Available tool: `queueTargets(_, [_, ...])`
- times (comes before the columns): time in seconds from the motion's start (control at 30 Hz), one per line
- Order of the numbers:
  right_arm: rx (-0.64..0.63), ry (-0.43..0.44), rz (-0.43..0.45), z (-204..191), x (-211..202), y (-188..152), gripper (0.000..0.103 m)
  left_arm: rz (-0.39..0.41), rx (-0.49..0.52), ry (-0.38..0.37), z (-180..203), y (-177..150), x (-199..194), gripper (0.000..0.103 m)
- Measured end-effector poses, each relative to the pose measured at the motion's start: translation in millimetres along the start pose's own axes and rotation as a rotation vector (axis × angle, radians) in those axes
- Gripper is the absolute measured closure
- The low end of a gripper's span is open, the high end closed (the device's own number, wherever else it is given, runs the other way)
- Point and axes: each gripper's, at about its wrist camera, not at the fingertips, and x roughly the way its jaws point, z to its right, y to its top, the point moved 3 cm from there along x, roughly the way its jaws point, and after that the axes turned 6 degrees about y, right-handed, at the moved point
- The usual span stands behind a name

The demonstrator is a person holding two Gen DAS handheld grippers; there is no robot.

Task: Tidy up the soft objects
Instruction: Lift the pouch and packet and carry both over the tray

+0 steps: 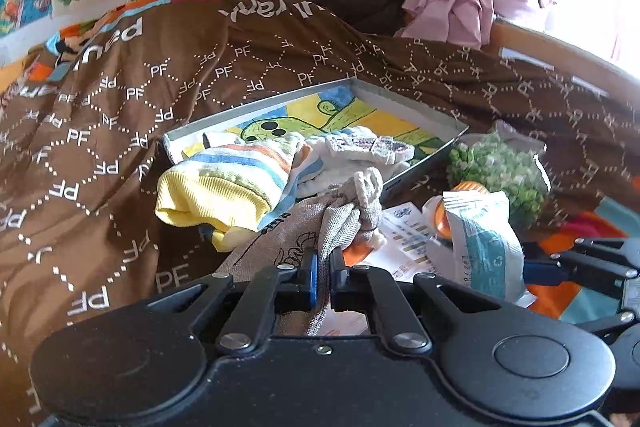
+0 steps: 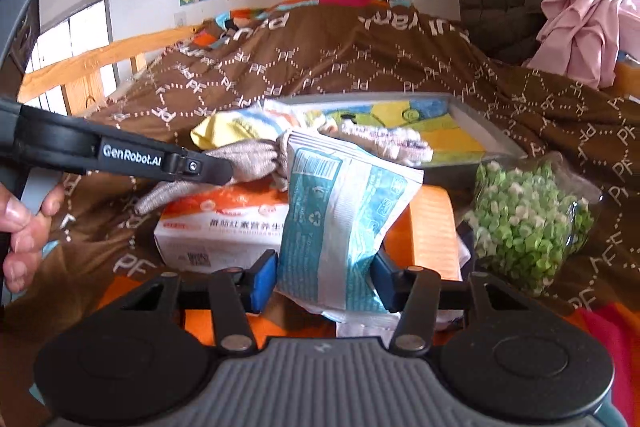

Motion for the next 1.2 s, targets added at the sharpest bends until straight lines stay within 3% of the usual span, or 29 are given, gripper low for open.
queueTargets(0.17, [-0.001,-0.001,0.057,0.7,-8.4,6.7,0.048,-0.002,-0.183,-0.096,-13.4,3.7,-2.5,0.098])
queueTargets(0.3, [-0.028,-0.007,0.072,-2.0,-10.5,8.4,0.048,0.017,-0.274,-0.137,-20.7,6.3,-5.0,0.098])
queueTargets(0.47, [-0.008,-0.007,0.115,1.8,-15.4,20.5,0.048,0.052,-0.298,-0.143,-23.1,10.8,-8.2,0.098])
queueTargets(0.7, [-0.016,-0.051,0.200,18.8,-9.2,49.8,0.048,0.169,-0.357,-0.189,-27.2,28.0,-9.8,0.098])
queueTargets(0.9, [0.035,-0.068,0.226,45.8,20.7,85.7,0.048,0.245,-0.363,-0.157,-32.7,53.1,12.2,0.098])
queueTargets(1.07, [0.064,-0.059,0.199,63.8,56.7,107.2,0.048,0.265,-0.407,-0.143,-47.3,74.6,40.3,0.098])
queueTargets(1.2, [0.136,-0.018,0.184,81.5,82.1,114.4,0.047,0.254,-0.458,-0.176,-57.1,86.2,71.5,0.098])
